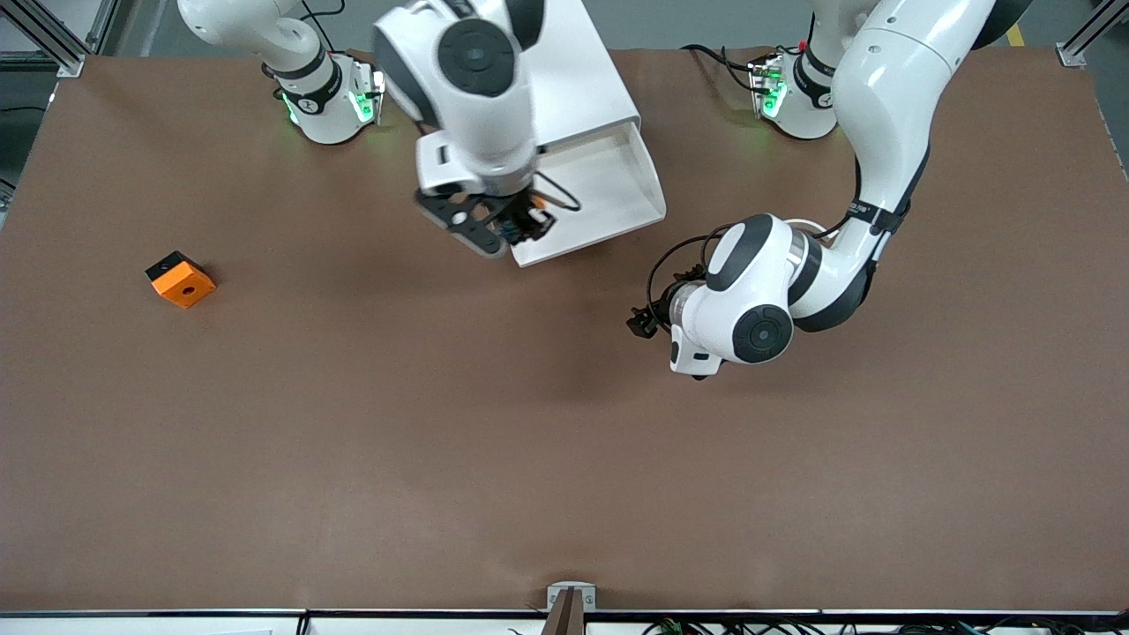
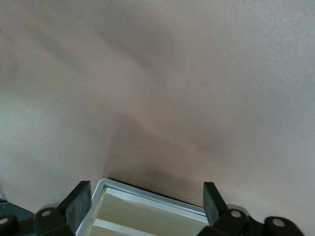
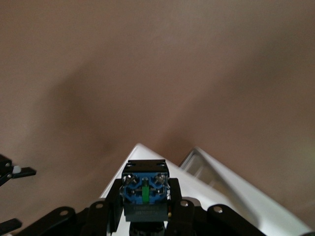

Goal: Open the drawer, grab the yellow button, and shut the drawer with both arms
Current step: 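Lift the button out with the right gripper while the left gripper releases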

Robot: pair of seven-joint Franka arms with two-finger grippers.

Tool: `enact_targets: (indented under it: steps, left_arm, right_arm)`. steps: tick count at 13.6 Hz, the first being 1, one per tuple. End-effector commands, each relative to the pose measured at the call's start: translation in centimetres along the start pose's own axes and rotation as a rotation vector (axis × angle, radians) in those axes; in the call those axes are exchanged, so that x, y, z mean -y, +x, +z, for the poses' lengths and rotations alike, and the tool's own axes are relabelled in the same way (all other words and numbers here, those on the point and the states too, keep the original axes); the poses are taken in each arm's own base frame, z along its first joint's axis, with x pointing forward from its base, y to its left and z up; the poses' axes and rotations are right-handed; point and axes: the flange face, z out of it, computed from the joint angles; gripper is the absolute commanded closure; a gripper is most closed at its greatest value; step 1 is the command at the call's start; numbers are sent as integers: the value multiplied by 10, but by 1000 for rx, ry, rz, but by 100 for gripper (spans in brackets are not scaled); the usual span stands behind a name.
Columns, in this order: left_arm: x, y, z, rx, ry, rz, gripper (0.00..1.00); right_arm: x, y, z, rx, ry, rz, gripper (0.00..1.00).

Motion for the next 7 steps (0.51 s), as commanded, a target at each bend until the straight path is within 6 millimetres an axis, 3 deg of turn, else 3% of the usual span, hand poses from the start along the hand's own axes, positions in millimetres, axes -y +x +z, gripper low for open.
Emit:
enact_targets:
  steps: [1, 4, 7]
  left_arm:
    - [5, -18, -6, -41, 4, 37, 0]
    - [4, -47, 2, -74, 12, 74, 0]
    - [9, -70, 8, -152, 40, 125, 0]
  right_arm:
    - [-61, 67, -37, 54, -3, -104, 100]
    - [-145, 148, -51, 70, 39, -202, 100]
    - [-226, 219, -38, 99, 60, -313, 100]
